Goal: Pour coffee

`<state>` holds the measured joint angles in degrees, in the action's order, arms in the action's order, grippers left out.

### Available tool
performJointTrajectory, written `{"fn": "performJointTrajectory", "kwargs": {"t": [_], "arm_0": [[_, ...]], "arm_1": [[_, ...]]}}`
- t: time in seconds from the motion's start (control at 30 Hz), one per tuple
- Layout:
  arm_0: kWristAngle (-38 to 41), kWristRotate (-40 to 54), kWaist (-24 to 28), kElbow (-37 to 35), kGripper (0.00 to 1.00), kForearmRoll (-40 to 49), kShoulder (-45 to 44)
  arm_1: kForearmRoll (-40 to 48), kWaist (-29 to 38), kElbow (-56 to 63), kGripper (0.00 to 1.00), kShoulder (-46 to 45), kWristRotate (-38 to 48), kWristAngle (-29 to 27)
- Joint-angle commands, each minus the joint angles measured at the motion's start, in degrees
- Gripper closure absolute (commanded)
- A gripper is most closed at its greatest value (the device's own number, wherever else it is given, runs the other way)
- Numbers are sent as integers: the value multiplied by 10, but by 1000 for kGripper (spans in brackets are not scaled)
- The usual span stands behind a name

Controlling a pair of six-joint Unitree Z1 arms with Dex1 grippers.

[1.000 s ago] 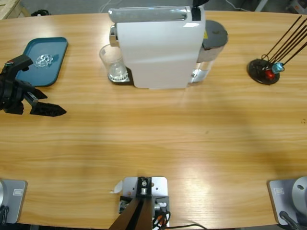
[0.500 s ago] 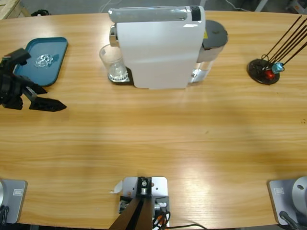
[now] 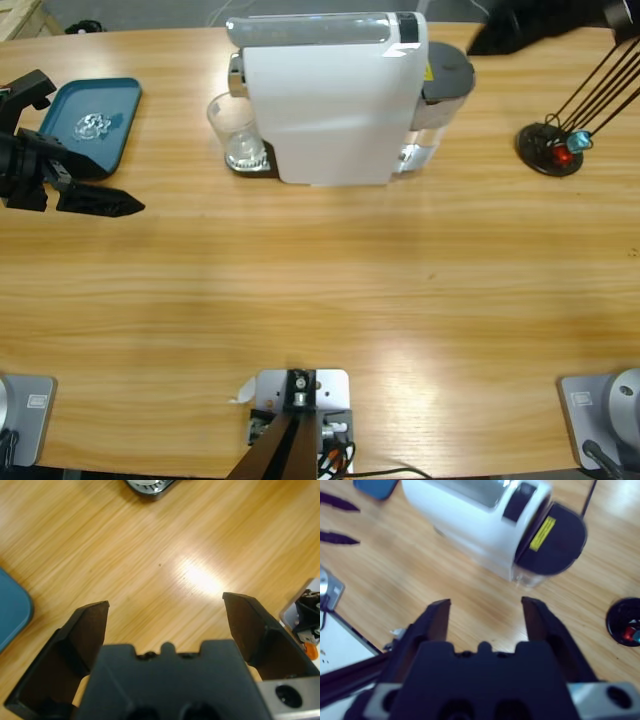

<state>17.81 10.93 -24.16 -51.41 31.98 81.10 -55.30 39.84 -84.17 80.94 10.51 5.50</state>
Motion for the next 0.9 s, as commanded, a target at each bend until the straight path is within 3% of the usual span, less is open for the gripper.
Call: {"fn": "performJointTrajectory", "kwargs": {"t": [0.03, 0.2, 0.43, 0.67, 0.9], "arm_0": [[44, 28, -4, 20, 0, 24, -26], [47, 43, -4, 55, 0, 21, -38], [55, 59, -9, 73, 0, 7, -66], [67, 68, -9, 140, 0, -47, -105], [68, 67, 1, 126, 0, -33, -113]], "arm_1": [[233, 7, 295, 0, -124, -58, -14], [318, 7, 396, 0, -123, -110, -9], [402, 7, 465, 0, -139, -116, -22], [402, 9, 490, 0, -157, -117, -17], [421, 8, 500, 0, -165, -119, -68]]}}
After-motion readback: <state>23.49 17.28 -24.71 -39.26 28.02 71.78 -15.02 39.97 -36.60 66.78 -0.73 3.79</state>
